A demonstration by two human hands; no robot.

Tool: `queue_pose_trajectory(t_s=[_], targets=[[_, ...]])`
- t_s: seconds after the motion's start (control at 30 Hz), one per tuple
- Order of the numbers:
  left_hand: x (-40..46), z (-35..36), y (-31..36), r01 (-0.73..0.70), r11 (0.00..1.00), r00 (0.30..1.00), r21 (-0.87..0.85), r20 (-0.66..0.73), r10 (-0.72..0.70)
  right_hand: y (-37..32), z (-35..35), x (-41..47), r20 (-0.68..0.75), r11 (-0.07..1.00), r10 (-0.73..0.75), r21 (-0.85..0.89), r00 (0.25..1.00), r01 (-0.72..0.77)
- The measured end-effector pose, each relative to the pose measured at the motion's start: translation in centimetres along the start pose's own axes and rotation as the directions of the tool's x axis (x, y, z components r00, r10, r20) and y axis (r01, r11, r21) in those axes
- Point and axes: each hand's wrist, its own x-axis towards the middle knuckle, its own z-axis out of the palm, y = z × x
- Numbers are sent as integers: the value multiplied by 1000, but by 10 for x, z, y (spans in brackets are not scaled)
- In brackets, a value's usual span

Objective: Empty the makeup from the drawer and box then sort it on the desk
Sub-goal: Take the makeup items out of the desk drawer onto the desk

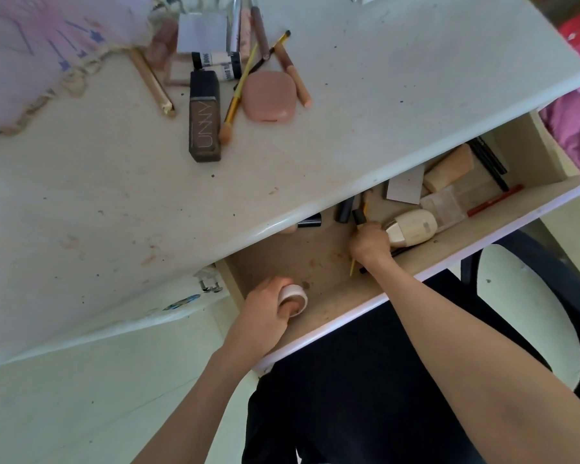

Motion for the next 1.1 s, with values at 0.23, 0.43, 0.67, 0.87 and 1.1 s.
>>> queue_pose_trajectory(t_s=[0.23,0.43,0.67,0.87,1.1], targets=[[-3,-4,-1,77,991,996,-105,-30,-81,-2,-2,-1,-19,990,26,141,999,-23],[-11,-17,12,140,941,977,-309,-112,-182,-3,-20,-46,253,365,109,889,961,-275],[-26,-57,45,-25,847,949,-530,-279,-147,-7,-39,-115,-103,403,-4,910,995,96],[-3,-120,36,-75,743,785,-665,-499,-367,-66,-62,-110,-78,559,-268,800,960,220],[59,-171,2,-20,778,685,-627,-576,-447,-158,-74,-73,-62,628,-336,729,940,272]])
